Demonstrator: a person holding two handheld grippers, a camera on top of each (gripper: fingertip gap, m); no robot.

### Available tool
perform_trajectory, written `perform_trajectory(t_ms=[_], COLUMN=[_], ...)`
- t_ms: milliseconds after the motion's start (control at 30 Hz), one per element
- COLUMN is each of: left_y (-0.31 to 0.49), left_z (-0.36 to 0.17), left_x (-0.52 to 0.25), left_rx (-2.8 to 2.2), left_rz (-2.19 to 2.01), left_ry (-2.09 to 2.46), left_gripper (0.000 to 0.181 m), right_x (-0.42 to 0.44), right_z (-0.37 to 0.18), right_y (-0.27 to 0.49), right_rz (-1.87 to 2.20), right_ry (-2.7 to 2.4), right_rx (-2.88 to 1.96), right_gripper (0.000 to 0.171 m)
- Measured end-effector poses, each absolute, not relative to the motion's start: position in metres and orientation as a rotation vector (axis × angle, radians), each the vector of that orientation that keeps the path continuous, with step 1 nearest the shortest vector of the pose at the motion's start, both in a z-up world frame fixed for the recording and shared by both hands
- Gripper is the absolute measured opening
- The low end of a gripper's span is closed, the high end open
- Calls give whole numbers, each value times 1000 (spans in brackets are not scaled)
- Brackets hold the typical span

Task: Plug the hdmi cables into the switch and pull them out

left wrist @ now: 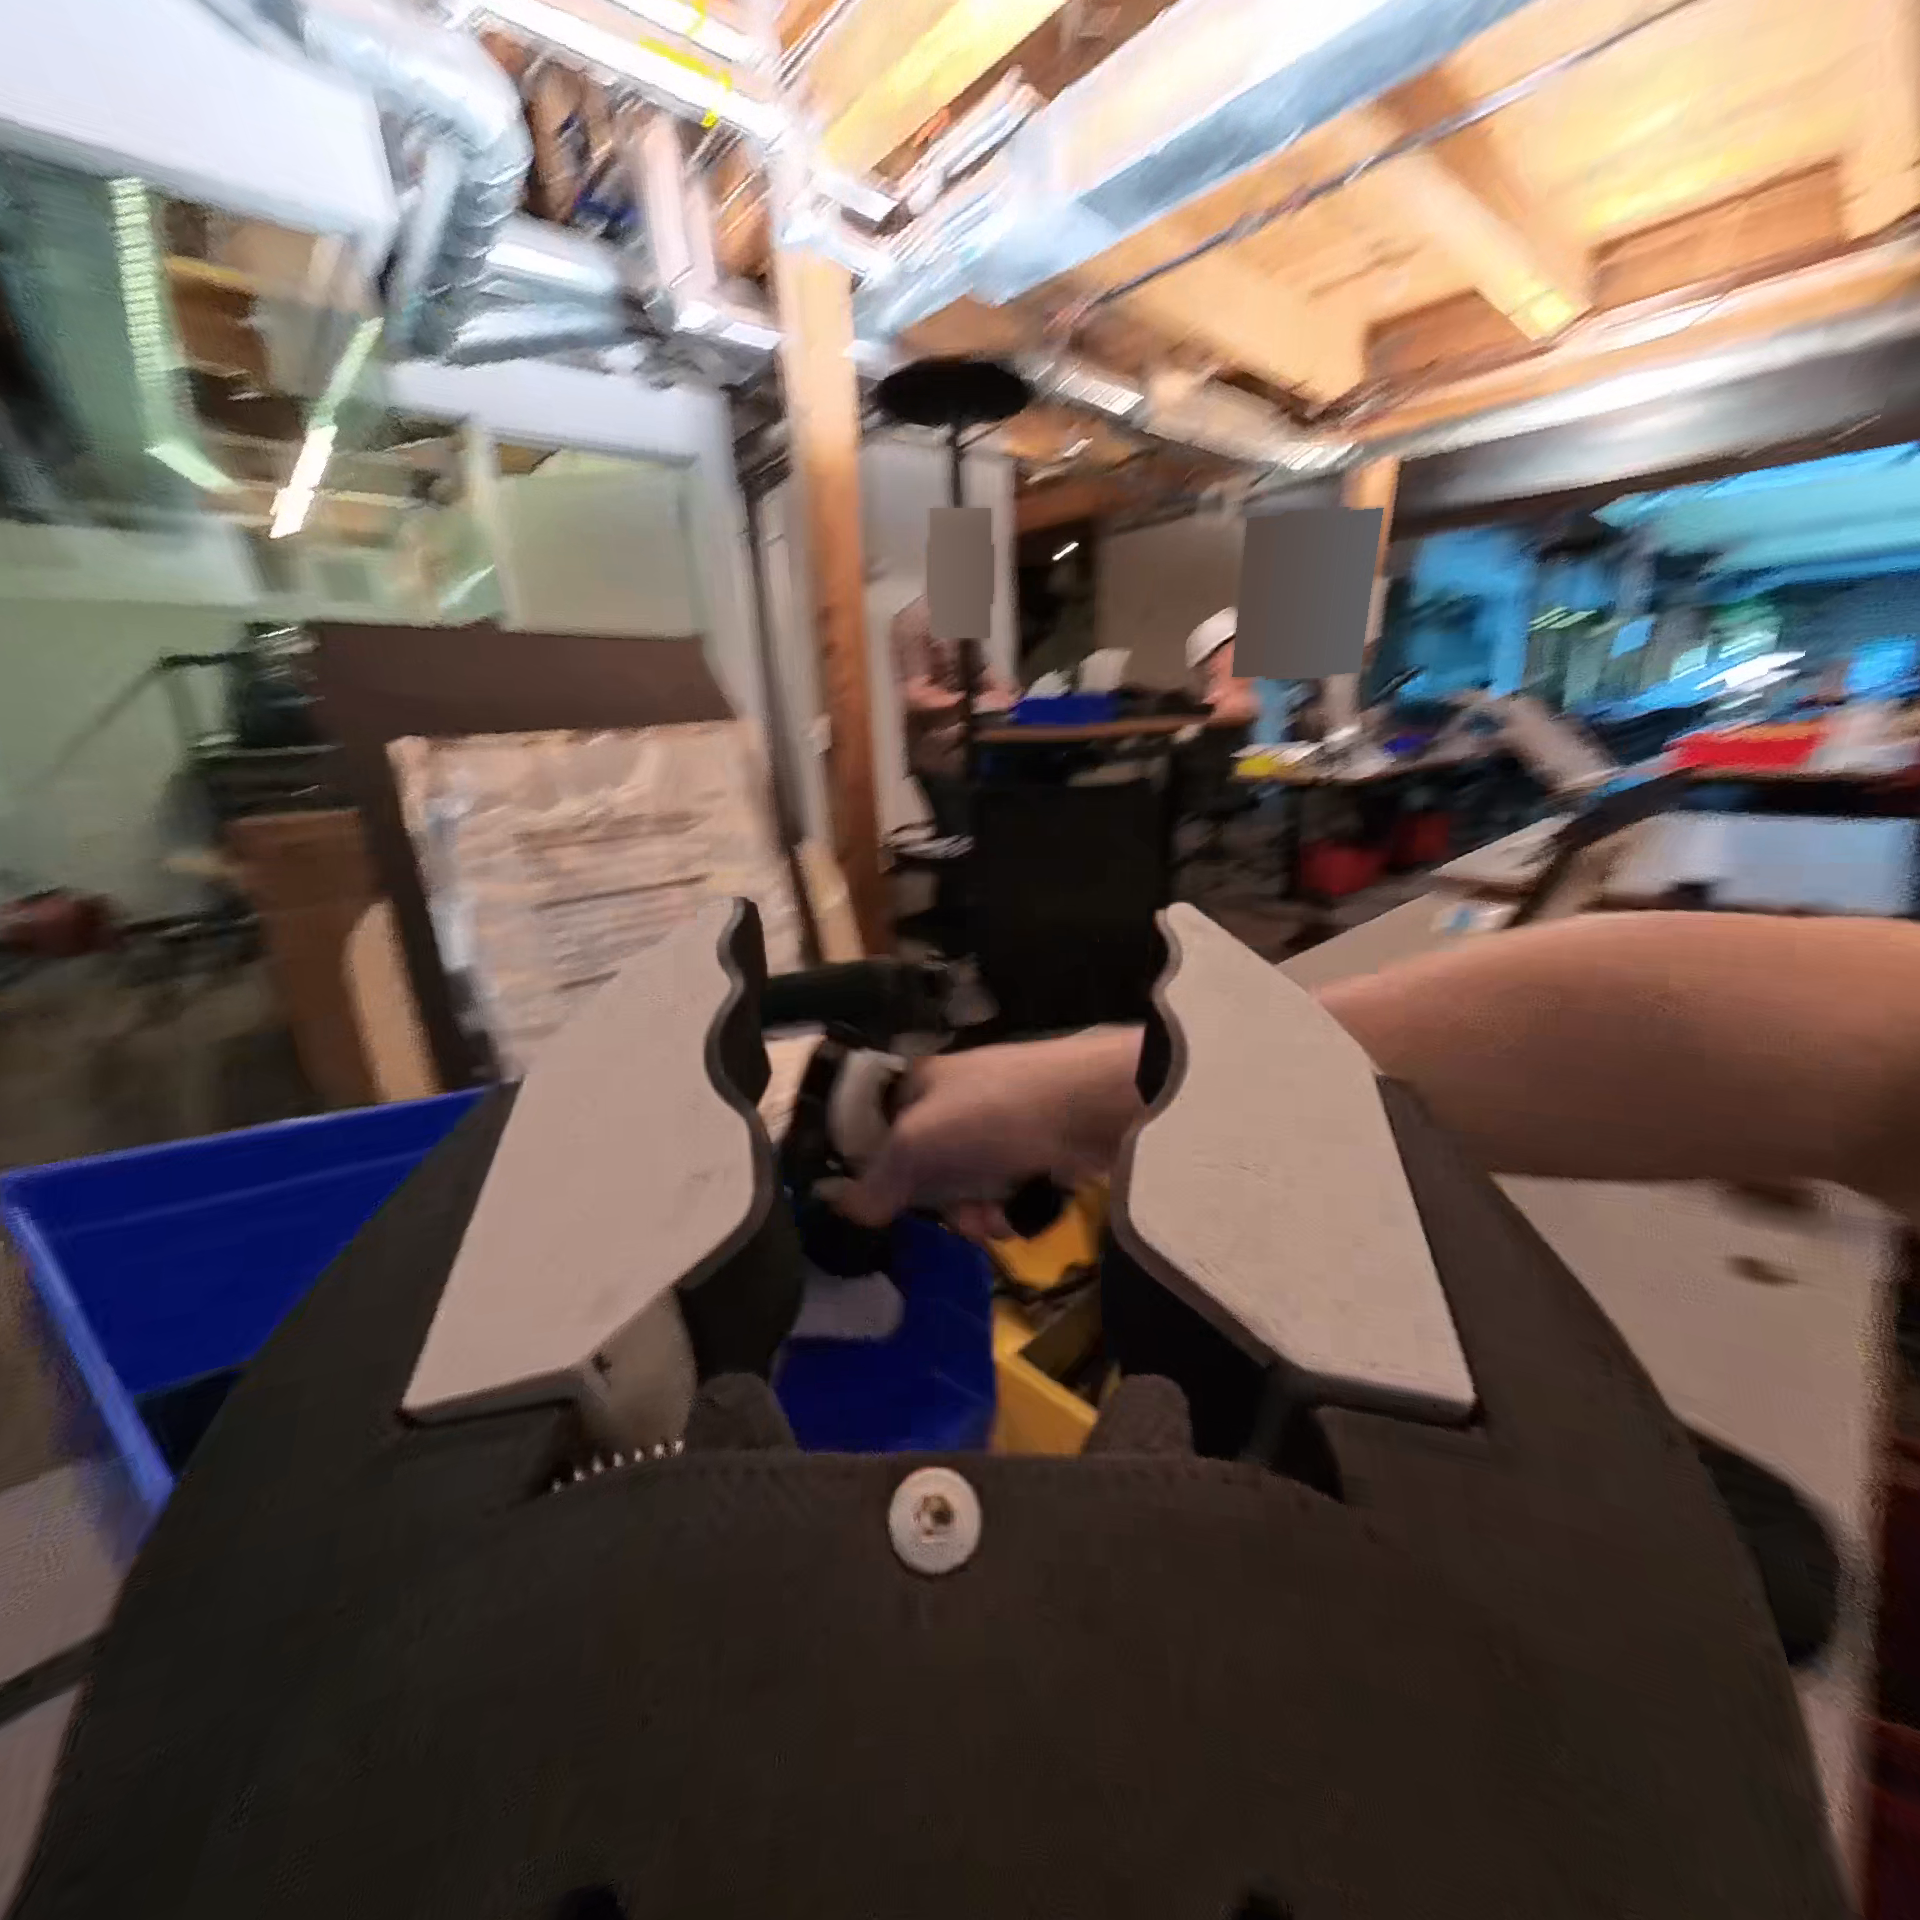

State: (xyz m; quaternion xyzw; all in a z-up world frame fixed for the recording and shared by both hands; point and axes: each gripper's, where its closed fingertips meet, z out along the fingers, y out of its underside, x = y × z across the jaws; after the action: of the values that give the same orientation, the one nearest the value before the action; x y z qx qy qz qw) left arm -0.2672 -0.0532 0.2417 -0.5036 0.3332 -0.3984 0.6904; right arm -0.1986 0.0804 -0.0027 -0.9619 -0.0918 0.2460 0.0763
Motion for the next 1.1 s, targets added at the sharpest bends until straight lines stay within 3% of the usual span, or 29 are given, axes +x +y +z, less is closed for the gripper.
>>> perform_trajectory(t_ms=[33, 100, 233, 400, 500, 600, 767, 933, 1100], left_y=[-69, -91, -102, -56, -41, -10, 20, 7, 2], left_z=[248, 259, 242, 163, 102, 36, -69, -97, -93], left_x=[-272, -283, -276, -217, -165, -116, -90, -70, -66], left_rx=[-1080, -1001, -1075, -1448, -1668, -1938, -2310, -2399, -2459], left_rz=[-965, -1065, -1144, -956, -1009, -1026, -828, -1020, -1175], left_ry=[757, 773, 919, 1170, 1360, 1378, 1441, 1450, 1453], left_gripper=[69, 69, 88, 92, 78, 72, 85, 76, 45], right_x=[-187, -158, -80, 39, 110, 179, 264, 309, 317], right_z=[15, 48, 101, 129, 122, 100, 28, -53, -106], right_y=[76, 62, 28, -25, -67, -109, -173, -204, -198], right_rz=[740, 734, 725, 730, 636, 487, 231, 20, 191], right_ry=[-282, -271, -162, 37, 178, 334, 595, 805, 751], right_rx=[-2877, -2872, -2780, -2631, -2577, -2532, -2548, -2606, -2749], right_gripper=[22, 22, 22, 22, 21, 20, 19, 20, 19])
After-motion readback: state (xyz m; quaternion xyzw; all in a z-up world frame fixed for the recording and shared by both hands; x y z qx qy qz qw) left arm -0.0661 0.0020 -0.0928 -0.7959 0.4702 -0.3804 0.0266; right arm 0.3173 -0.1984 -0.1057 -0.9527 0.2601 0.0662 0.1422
